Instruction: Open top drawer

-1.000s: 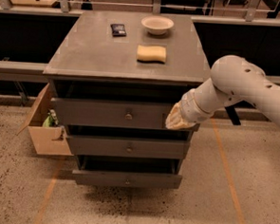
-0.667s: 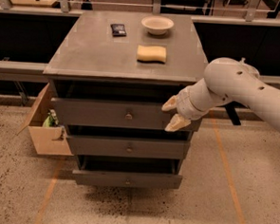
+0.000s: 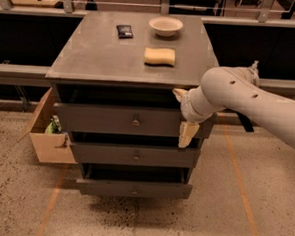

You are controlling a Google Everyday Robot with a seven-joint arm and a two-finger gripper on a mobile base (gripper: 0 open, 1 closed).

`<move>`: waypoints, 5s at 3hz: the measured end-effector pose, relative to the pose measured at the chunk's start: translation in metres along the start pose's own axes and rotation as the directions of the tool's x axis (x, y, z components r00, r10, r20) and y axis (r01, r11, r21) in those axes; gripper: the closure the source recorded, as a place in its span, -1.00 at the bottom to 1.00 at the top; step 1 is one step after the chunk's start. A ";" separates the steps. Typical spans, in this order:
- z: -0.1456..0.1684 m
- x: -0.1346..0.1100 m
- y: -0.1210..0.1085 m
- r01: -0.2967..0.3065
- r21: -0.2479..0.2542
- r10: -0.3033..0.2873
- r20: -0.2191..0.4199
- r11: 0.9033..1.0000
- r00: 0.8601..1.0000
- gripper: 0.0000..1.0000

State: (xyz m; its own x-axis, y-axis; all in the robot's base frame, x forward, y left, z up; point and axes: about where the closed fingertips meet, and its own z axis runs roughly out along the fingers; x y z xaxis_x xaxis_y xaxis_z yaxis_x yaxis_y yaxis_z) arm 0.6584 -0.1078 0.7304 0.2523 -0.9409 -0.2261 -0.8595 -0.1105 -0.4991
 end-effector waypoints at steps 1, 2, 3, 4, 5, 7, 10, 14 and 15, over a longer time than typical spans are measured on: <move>0.010 0.003 -0.003 0.001 0.002 -0.001 -0.023 1.000 1.000 -1.00; 0.016 0.005 -0.003 0.002 -0.003 -0.002 -0.033 1.000 0.999 -1.00; 0.015 0.005 0.000 0.002 -0.003 -0.002 -0.033 1.000 0.999 -1.00; 0.029 0.021 0.008 -0.020 -0.034 0.017 -0.062 0.999 0.998 -1.00; 0.041 0.032 0.011 -0.030 -0.058 0.025 -0.081 0.998 0.996 -1.00; 0.067 0.042 -0.003 -0.032 -0.093 0.023 -0.091 0.995 0.996 -0.65; 0.039 0.026 0.037 0.006 -0.240 -0.006 0.001 0.971 1.000 0.76; -0.033 -0.017 0.111 -0.025 -0.411 0.038 0.022 0.911 0.999 0.20; -0.049 -0.022 0.101 -0.068 -0.405 0.059 -0.036 0.912 0.998 0.66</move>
Offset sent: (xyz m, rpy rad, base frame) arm 0.0258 -0.0004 -0.0235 -0.0514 0.0017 -0.0261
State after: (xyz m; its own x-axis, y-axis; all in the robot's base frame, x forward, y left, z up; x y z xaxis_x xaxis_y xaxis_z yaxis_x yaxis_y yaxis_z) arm 0.5446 -0.1140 0.7261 0.1853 -0.9566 -0.2248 -0.9809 -0.1663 -0.1009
